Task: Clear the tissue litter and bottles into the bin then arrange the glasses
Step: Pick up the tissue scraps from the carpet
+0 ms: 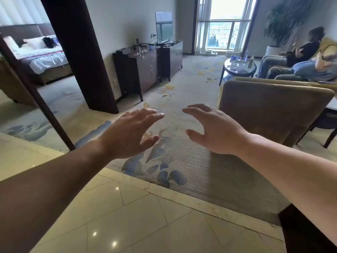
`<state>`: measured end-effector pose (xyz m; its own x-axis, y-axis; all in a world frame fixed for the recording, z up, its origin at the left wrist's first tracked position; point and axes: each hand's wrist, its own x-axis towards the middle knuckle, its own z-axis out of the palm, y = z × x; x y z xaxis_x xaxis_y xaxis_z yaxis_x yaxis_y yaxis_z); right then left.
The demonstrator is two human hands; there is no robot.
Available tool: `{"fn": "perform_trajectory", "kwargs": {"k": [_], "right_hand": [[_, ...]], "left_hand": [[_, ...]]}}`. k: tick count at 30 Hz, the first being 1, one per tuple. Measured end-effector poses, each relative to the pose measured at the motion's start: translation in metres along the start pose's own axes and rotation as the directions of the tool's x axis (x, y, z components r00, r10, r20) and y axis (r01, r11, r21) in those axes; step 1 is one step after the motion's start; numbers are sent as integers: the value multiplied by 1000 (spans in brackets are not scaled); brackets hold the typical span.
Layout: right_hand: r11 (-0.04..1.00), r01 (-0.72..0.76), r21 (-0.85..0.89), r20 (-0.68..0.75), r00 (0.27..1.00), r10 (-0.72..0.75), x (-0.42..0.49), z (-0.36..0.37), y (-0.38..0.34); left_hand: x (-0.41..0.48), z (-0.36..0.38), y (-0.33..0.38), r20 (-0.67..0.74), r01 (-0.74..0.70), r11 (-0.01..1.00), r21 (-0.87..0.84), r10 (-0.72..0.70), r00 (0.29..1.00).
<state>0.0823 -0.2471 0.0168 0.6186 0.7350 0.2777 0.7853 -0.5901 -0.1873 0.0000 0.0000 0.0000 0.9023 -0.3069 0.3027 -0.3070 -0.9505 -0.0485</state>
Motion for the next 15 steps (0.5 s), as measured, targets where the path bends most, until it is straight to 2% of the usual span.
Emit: {"fn": "perform_trajectory", "kwargs": {"k": [10, 15], "right_hand": [[999, -10, -52, 77, 997, 14, 128, 56, 45], [997, -17, -79, 135, 991, 28, 227, 75, 76]], "left_hand": [[75, 64, -110, -34, -19, 1000, 7, 19, 999], [137, 95, -194, 21, 8, 999, -36, -7, 1000]]}}
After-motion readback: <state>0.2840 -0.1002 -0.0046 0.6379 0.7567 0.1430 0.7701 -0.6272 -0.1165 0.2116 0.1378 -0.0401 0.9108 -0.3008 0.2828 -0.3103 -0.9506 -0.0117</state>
